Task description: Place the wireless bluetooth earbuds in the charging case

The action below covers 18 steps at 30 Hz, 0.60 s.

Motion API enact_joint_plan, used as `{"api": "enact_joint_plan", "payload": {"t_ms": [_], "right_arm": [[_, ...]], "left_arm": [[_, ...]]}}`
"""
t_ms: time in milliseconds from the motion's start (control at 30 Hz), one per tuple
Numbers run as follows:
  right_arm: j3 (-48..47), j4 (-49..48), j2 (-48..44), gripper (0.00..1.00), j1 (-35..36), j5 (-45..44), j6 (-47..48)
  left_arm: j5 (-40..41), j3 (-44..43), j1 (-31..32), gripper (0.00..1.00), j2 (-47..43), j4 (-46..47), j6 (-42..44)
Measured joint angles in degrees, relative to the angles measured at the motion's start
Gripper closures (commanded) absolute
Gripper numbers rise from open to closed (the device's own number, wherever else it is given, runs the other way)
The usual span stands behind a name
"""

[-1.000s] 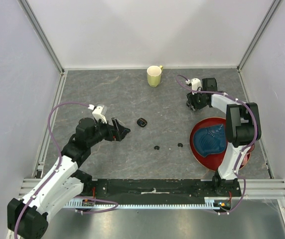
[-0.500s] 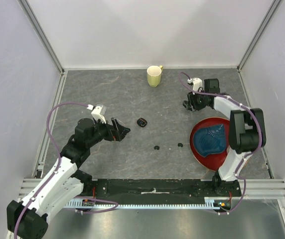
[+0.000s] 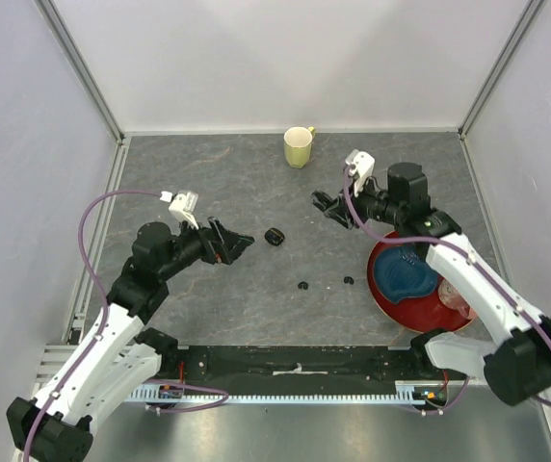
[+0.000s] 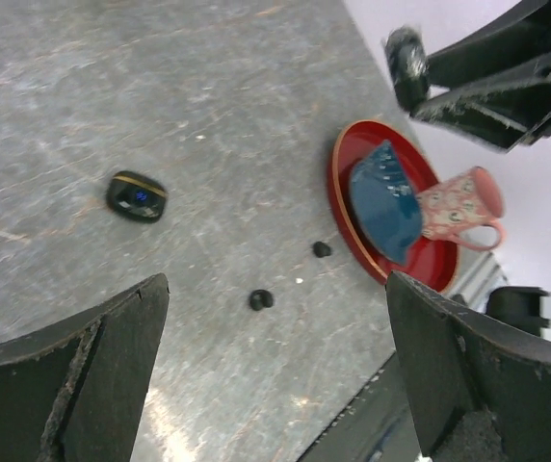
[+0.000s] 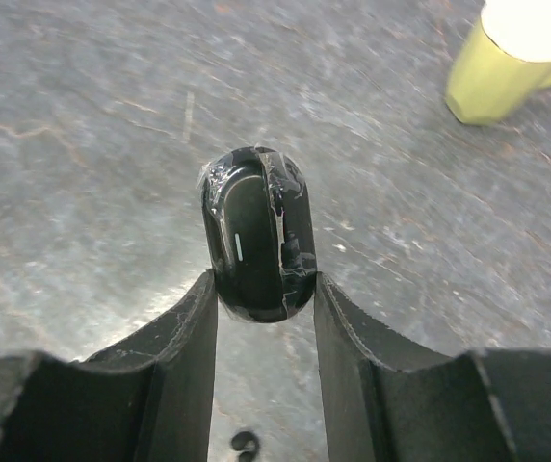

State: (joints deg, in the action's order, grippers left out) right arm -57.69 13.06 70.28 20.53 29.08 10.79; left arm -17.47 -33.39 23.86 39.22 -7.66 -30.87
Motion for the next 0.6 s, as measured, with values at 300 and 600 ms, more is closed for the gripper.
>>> {"api": "enact_joint_plan", "payload": {"t_ms": [300, 600], "right_arm": [[1.55, 1.68, -10.34, 0.96, 9.66, 0.37, -2.62], [1.55, 5.49, -9.38, 0.96, 17.09, -3.8, -1.99]], "left_arm": [[-9.94, -4.72, 0.0, 0.0, 7.1, 6.64, -4.76], [-14.62, -6.34, 1.6, 0.0, 13.35, 11.39, -8.07]]}}
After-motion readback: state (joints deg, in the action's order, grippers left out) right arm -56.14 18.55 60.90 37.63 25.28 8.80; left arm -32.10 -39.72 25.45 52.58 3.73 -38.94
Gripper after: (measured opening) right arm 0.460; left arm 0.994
